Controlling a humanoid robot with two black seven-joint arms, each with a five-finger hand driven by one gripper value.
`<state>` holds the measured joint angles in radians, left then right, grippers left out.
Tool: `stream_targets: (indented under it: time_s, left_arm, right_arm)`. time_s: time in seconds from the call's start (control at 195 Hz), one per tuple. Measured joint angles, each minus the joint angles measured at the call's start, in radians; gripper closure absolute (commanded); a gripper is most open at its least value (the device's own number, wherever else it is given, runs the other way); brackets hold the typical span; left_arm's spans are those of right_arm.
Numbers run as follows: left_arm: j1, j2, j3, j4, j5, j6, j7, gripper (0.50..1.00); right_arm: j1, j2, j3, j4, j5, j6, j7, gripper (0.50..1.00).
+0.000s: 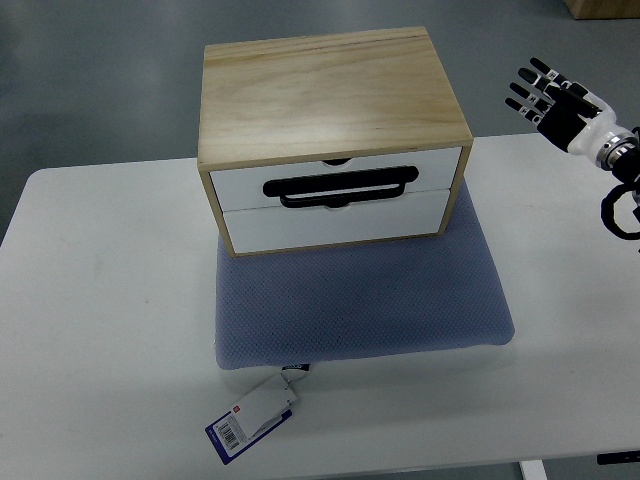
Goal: Open wood drawer with right hand
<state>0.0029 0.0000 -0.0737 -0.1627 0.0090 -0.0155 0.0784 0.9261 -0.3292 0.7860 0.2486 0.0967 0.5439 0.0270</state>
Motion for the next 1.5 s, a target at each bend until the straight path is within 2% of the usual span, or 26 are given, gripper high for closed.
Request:
stream_targets:
  time_s: [0.221, 0.365, 0.59, 0.673, 0.827, 0.924, 1.099, 1.366, 1.499]
  left_arm:
    - [0.0, 0.0, 0.0, 0.0, 0.0, 0.0, 0.0, 0.5]
    - [0.0, 0.0, 0.0, 0.0, 0.0, 0.0, 0.0, 0.5]
    - [0.0, 0.0, 0.0, 0.0, 0.0, 0.0, 0.0, 0.5]
    - [0.0, 0.0, 0.0, 0.0, 0.0, 0.0, 0.0, 0.5]
    - [0.0, 0.0, 0.0, 0.0, 0.0, 0.0, 0.0, 0.5]
    - [0.0, 0.0, 0.0, 0.0, 0.0, 0.0, 0.0, 0.5]
    - [0.0, 0.0, 0.0, 0.0, 0.0, 0.0, 0.0, 0.5]
    - [0.0, 0.0, 0.0, 0.0, 0.0, 0.0, 0.0, 0.5]
    - [0.0, 0.0, 0.0, 0.0, 0.0, 0.0, 0.0, 0.5]
  right_arm:
    - [-0.004, -0.081, -0.001, -0.001, -0.006, 0.061, 0.048, 0.548]
    - [-0.016, -0.183, -0.056, -0.003, -0.099, 0.067, 0.056, 0.548]
    - [-0.014, -0.265, -0.082, 0.015, -0.159, 0.067, 0.082, 0.55]
    - [-0.02, -0.318, -0.089, 0.09, -0.161, 0.067, 0.085, 0.55]
    - [-0.054, -0.472, -0.088, 0.314, -0.173, 0.067, 0.089, 0.55]
    - [-0.055, -0.549, -0.073, 0.398, -0.178, 0.067, 0.089, 0.55]
    - [-0.002, -0.629, -0.062, 0.456, -0.192, 0.067, 0.082, 0.55]
    - [0.132, -0.657, -0.06, 0.474, -0.318, 0.067, 0.069, 0.55]
    - [0.167, -0.657, -0.054, 0.571, -0.376, 0.067, 0.048, 0.55]
